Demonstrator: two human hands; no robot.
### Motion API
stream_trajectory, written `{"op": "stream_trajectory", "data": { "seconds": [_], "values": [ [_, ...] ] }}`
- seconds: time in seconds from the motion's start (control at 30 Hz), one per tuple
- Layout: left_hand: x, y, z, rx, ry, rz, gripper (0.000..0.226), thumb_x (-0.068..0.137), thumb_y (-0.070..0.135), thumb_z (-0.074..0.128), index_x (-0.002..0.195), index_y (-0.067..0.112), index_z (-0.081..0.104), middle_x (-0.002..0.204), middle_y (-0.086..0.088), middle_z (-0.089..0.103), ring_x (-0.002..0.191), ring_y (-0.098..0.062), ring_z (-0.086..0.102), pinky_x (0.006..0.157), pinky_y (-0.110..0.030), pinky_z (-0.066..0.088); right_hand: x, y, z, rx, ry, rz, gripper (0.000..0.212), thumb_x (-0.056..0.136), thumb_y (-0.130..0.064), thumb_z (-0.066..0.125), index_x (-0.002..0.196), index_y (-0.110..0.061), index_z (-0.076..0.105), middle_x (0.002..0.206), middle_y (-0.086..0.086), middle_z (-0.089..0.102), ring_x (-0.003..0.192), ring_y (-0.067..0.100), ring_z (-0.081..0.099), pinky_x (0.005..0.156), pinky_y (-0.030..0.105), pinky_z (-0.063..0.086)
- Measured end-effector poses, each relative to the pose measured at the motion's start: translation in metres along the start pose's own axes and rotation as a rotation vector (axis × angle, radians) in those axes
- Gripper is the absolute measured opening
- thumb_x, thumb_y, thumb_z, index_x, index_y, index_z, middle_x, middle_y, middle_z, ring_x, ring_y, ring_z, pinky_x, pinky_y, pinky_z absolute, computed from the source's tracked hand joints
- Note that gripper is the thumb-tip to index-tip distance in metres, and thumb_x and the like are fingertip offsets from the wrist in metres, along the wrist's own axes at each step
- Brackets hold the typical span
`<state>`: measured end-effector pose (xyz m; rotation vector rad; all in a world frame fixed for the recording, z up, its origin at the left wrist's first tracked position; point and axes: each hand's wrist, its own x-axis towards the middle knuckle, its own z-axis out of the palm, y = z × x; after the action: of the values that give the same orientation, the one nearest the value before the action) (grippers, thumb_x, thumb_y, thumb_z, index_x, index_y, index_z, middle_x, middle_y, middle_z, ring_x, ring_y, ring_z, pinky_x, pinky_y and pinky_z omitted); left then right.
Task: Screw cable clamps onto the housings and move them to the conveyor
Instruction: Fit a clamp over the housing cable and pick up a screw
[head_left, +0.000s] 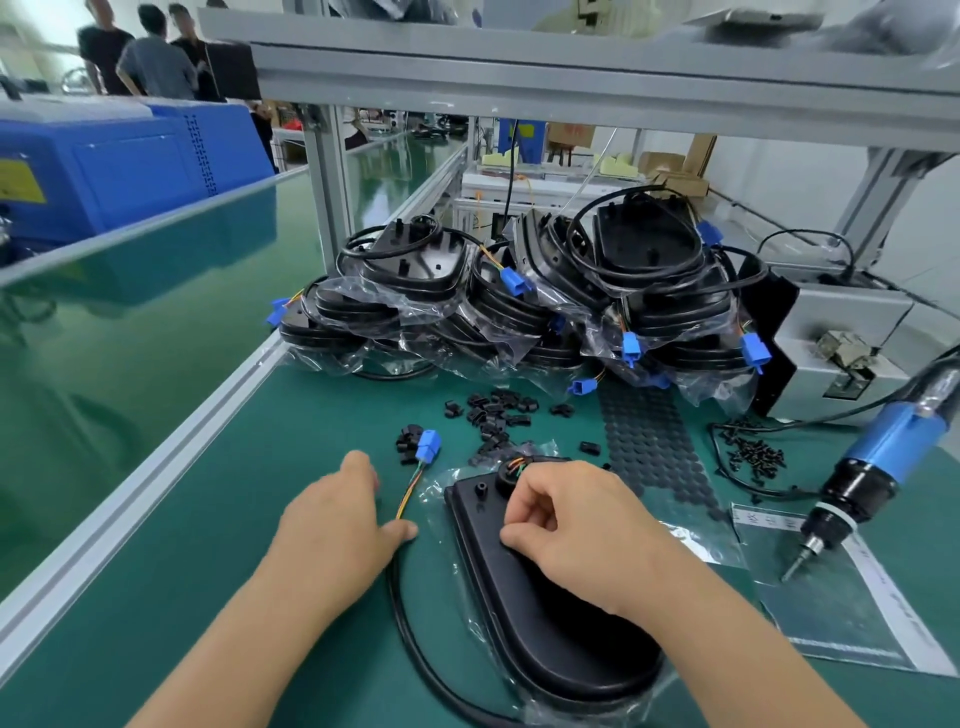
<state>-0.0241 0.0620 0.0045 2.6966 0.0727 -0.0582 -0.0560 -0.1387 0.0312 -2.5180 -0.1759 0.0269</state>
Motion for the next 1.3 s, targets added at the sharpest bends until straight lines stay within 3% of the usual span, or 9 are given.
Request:
{"op": "stream_trajectory", "data": {
  "seconds": [0.1,0.23,0.37,0.53,0.63,0.77,0.93,1.07,1.3],
  "values": [
    [0.001,0.001,-0.002,-0.04,-0.017,0.016,0.029,0.083,0.025,0.066,0.102,0.024,0.044,0.087,0.007,0.059,0.091,-0.018,0.056,0.075,-0.03,0.043,-0.003,0.002,-0.002,0.071,0.018,-0.011,0.007,0.083,-0.026,0.067,0.076,-0.026,0.065,0.072,-0.013,0.064,0.07,0.001,0.057,0.068,0.016,0.048],
    [0.001,0.014,-0.019,-0.241,0.144,0.071,0.026,0.076,0.017,0.069,0.091,0.028,0.051,0.065,0.01,0.065,0.071,-0.005,0.058,0.058,-0.021,0.038,-0.009,0.001,-0.005,0.213,0.185,-0.132,0.014,0.088,-0.022,0.064,0.097,-0.032,0.067,0.084,-0.016,0.065,0.079,-0.001,0.057,0.074,0.011,0.044],
    [0.008,0.047,-0.038,-0.291,0.164,0.317,0.029,0.07,0.017,0.074,0.084,0.032,0.053,0.06,0.017,0.065,0.058,0.003,0.056,0.056,-0.018,0.038,0.001,-0.003,-0.014,-0.076,0.425,-0.419,0.046,0.085,-0.01,0.063,0.128,-0.024,0.059,0.13,-0.01,0.056,0.104,0.01,0.058,0.088,0.03,0.05],
    [0.013,0.089,-0.038,-0.275,0.027,0.568,0.037,0.07,0.011,0.074,0.092,0.029,0.049,0.065,0.01,0.067,0.056,0.003,0.055,0.059,-0.015,0.041,0.018,0.002,-0.039,-0.486,0.449,-0.415,0.014,0.086,-0.022,0.068,0.099,-0.022,0.073,0.114,-0.003,0.068,0.09,0.028,0.056,0.071,0.035,0.049],
    [0.011,0.089,-0.031,-0.277,-0.036,0.501,0.032,0.074,0.029,0.078,0.093,0.03,0.052,0.069,0.009,0.067,0.06,0.002,0.055,0.062,-0.02,0.041,0.017,0.019,-0.046,-0.529,0.388,-0.29,0.02,0.092,-0.045,0.054,0.097,-0.031,0.068,0.084,-0.008,0.067,0.088,0.019,0.051,0.062,0.029,0.031],
    [-0.01,0.057,-0.016,-0.111,-0.083,0.397,0.033,0.07,0.059,0.068,0.082,0.032,0.053,0.068,0.009,0.062,0.06,0.002,0.055,0.055,-0.015,0.037,0.01,0.04,-0.042,-0.388,0.377,-0.164,0.022,0.087,-0.054,0.055,0.092,-0.032,0.059,0.083,-0.012,0.067,0.086,0.011,0.056,0.062,0.028,0.035],
    [-0.035,0.031,0.002,-0.351,-0.356,0.28,0.02,0.084,0.034,0.07,0.084,0.023,0.053,0.061,-0.001,0.07,0.05,-0.008,0.059,0.059,-0.027,0.051,0.009,0.058,-0.034,-0.324,0.277,-0.085,0.021,0.086,-0.052,0.059,0.084,-0.031,0.059,0.083,-0.012,0.058,0.083,0.011,0.051,0.066,0.029,0.037],
    [-0.029,0.03,0.008,-0.549,-0.282,0.205,0.017,0.086,0.019,0.07,0.085,0.01,0.055,0.061,-0.008,0.07,0.05,-0.015,0.063,0.051,-0.024,0.051,0.007,0.062,-0.028,-0.245,0.236,-0.028,0.019,0.086,-0.049,0.06,0.079,-0.032,0.059,0.077,-0.016,0.055,0.087,0.009,0.049,0.07,0.03,0.043],
    [-0.02,0.023,0.031,-0.655,-0.101,-0.057,0.038,0.081,0.044,0.071,0.086,0.008,0.061,0.069,-0.013,0.07,0.045,-0.02,0.06,0.052,-0.032,0.055,0.0,0.061,-0.015,-0.147,0.28,0.089,0.017,0.091,-0.044,0.053,0.083,-0.03,0.053,0.073,-0.014,0.057,0.07,0.006,0.054,0.055,0.023,0.038]
  ]
}}
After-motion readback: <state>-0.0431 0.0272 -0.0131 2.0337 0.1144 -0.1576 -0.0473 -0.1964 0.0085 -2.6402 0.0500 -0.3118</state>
